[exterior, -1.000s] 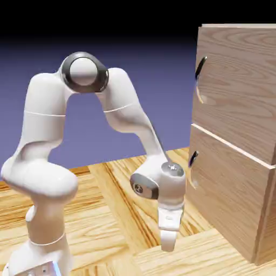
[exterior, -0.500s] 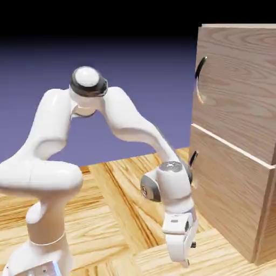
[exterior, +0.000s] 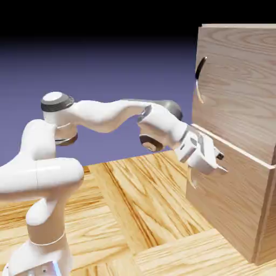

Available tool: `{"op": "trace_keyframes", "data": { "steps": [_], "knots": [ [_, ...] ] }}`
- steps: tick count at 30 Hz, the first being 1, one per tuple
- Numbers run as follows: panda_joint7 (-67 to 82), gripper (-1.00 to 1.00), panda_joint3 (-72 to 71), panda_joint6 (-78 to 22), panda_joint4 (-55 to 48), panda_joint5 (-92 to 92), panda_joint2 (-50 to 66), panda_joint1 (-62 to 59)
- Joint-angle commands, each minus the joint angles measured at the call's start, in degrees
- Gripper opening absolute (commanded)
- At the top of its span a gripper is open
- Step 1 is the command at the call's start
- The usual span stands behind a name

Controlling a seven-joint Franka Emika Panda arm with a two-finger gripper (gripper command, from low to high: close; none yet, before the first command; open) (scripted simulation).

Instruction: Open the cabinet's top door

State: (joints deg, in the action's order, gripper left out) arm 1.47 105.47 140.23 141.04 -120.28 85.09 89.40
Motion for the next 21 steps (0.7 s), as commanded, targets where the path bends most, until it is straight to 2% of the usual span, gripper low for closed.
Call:
{"op": "trace_keyframes", "data": {
  "steps": [1, 7, 12, 13, 21],
  "knots": [
    [0.8, 0.0, 1.9, -0.6, -0.4, -2.1, 2.1, 1.6],
    [5.3, 0.0, 12.7, -4.1, -2.4, -14.5, 14.2, 10.7],
    [5.4, 0.0, 11.0, -3.3, -10.5, -17.9, 12.5, 3.0],
    [5.4, -1.0, 11.0, -3.3, -10.5, -17.9, 12.5, 3.0],
    [16.1, -1.0, 16.0, -19.2, 4.0, -21.9, 11.7, 10.8]
  ]
}}
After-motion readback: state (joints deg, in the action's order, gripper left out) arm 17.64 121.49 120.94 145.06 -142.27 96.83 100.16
